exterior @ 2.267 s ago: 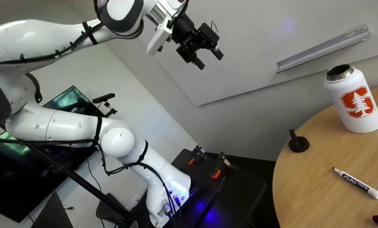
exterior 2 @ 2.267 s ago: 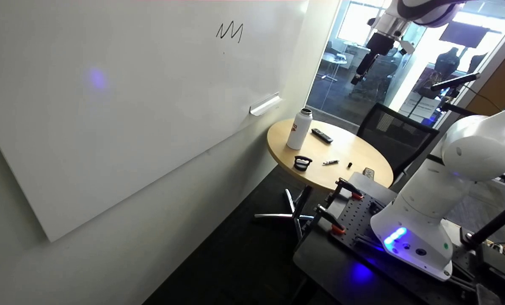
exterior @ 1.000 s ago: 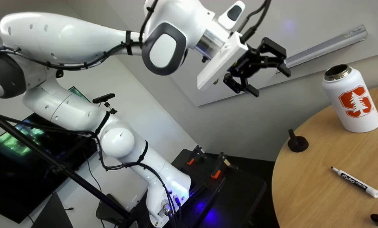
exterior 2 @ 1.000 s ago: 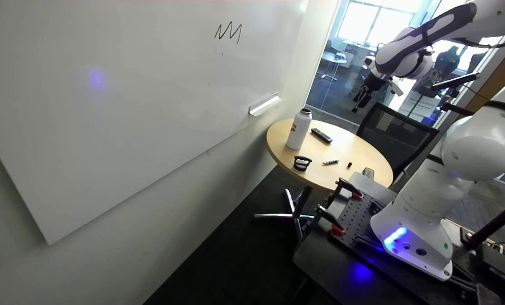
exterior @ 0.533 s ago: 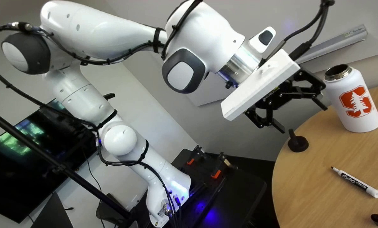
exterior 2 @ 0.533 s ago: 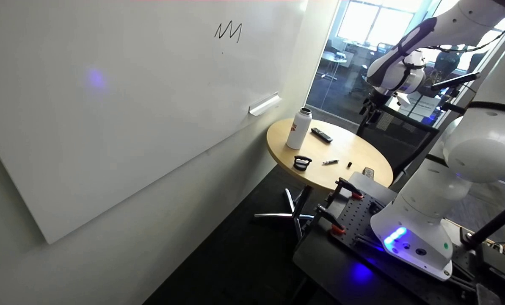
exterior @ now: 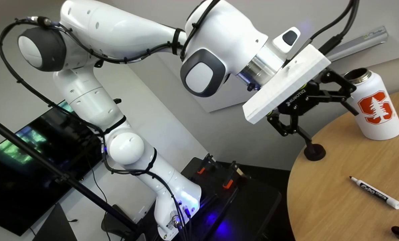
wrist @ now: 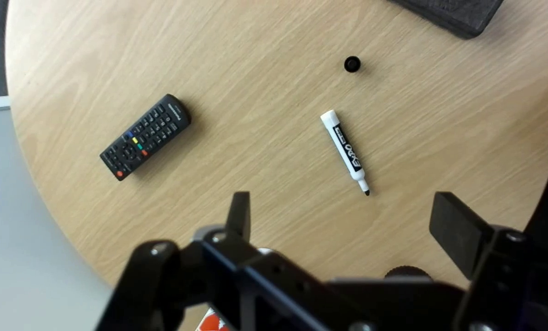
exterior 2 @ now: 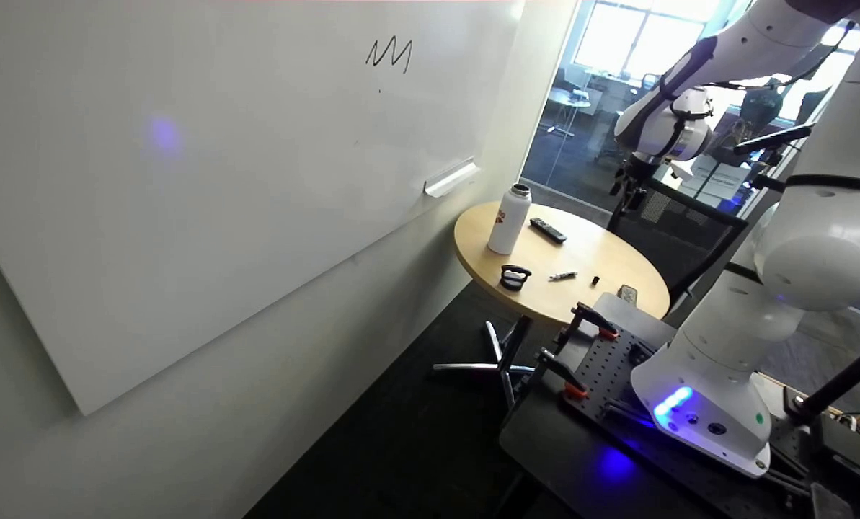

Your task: Use the marker to write on the board

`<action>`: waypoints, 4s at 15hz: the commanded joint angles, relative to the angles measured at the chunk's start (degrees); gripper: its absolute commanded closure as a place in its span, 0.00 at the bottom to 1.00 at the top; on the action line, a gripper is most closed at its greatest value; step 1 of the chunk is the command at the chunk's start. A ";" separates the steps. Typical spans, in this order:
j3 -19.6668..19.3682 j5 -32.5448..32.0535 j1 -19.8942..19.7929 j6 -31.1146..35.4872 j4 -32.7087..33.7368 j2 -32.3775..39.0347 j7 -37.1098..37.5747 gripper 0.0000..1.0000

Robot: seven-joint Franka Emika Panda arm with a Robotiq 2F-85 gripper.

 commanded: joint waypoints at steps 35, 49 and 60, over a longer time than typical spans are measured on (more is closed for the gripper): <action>51.22 -13.59 -53.09 -2.50 24.34 34.75 -16.06 0.00; 54.01 -14.91 -54.94 -1.87 29.28 39.39 -14.63 0.00; 53.70 -15.72 -54.12 -3.08 32.62 41.90 -14.52 0.60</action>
